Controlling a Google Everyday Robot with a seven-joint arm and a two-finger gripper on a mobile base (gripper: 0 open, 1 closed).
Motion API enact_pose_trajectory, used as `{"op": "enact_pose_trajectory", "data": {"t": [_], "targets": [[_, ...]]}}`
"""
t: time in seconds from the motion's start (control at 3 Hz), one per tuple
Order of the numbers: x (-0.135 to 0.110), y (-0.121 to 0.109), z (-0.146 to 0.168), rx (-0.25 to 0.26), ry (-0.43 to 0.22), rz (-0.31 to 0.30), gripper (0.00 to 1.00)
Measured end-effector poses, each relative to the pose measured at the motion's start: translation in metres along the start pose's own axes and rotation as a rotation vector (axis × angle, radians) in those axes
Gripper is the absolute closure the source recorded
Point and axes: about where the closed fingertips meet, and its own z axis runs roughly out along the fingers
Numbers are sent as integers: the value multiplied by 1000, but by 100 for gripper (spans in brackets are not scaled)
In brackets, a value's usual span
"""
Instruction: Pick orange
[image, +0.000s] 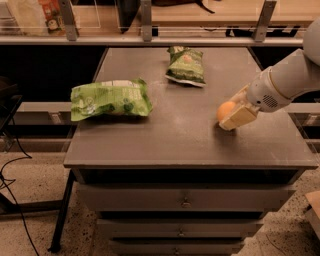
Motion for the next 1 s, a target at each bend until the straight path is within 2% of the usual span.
{"op": "enact_pose_trajectory", "data": {"t": [0.33, 0.67, 1.0], "targets": [[-3, -2, -11, -28, -91, 20, 88], [-19, 0, -48, -30, -255, 20, 100], [-36, 13, -98, -10, -385, -24, 100]]}}
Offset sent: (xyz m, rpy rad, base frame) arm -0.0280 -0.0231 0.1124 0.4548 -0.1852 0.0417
